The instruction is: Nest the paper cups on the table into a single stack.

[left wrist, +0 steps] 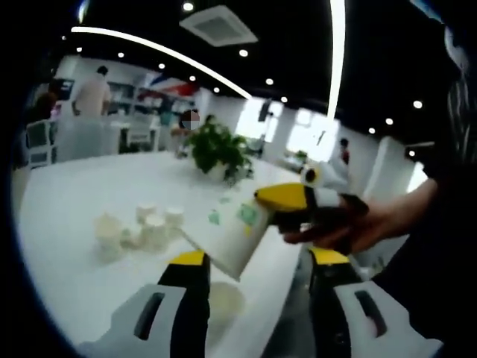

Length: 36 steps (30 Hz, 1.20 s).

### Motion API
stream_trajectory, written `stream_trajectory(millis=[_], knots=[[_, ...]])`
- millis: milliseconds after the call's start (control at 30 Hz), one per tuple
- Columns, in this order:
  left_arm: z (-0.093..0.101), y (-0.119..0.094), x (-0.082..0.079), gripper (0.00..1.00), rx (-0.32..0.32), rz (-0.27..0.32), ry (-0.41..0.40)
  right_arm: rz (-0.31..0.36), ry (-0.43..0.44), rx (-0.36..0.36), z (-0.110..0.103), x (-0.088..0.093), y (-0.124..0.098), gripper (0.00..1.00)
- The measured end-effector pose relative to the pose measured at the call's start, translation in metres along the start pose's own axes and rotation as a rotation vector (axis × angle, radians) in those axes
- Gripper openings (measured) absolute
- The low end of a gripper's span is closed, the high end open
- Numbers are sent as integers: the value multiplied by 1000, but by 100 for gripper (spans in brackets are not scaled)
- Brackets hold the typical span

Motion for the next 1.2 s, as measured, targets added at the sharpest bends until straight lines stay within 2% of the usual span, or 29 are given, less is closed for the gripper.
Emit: stream_trajectory(millis=[67,267,433,500,667,1033,1200], knots=[[-1,-2,0,44,-3,5,3,-2,12,-5,1,1,-1,34],[1,-7,-6,37,17,69,-38,5,60,-36,-3,2,-5,34],[5,-11,-15,24,37,109,-32,15,112,-91,-7,1,-11,34],[5,-12,-16,20,41,109,-24,14,119,-103,-7,1,-12,34],[8,-11,-18,15,62,118,-15,17,135,-132,-12,0,-14,34],[14,-10,-20,10,99,116,-23,29,160,-167,-16,1,-16,34],[17,-8,-23,8,120,102,4,36,174,-180,-15,0,-19,34]])
Point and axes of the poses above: the point that each gripper's makers call its tool centre point, and the gripper's own axes: y roughly forward along the fingers, z roughly to its right, x roughly out of its underside, the point moved 4 cm from there along -y, roughly backward along the fingers, and after that the axes turned 11 degrees about x, right-handed, at the moved point
